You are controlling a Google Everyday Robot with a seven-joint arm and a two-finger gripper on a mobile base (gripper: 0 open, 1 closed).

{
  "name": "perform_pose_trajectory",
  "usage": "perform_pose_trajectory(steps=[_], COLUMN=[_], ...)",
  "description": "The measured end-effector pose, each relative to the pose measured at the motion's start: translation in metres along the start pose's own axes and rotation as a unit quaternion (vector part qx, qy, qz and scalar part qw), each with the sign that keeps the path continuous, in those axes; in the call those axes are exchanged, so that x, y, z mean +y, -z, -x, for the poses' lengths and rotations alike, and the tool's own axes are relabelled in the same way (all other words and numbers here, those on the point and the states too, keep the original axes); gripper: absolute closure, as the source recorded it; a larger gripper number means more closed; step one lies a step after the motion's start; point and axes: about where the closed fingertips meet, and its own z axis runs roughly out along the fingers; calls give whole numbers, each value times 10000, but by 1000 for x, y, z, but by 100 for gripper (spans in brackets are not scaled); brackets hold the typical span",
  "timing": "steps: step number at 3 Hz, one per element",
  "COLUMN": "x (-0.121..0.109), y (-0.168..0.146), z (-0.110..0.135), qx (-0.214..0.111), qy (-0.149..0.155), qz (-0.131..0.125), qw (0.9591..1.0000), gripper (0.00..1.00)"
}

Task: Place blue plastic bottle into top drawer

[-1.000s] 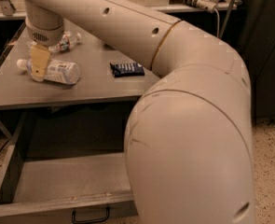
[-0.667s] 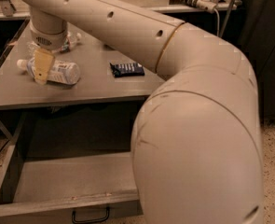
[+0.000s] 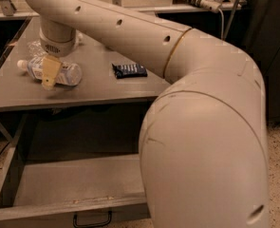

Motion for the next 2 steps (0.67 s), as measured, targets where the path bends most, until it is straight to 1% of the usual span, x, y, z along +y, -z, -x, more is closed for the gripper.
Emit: perform_pose_trajectory(steps=[2], x=[-1], y=[-17], z=[-9], qx=[18], qy=[-56], qz=[151], qw=[9999], gripper=[0])
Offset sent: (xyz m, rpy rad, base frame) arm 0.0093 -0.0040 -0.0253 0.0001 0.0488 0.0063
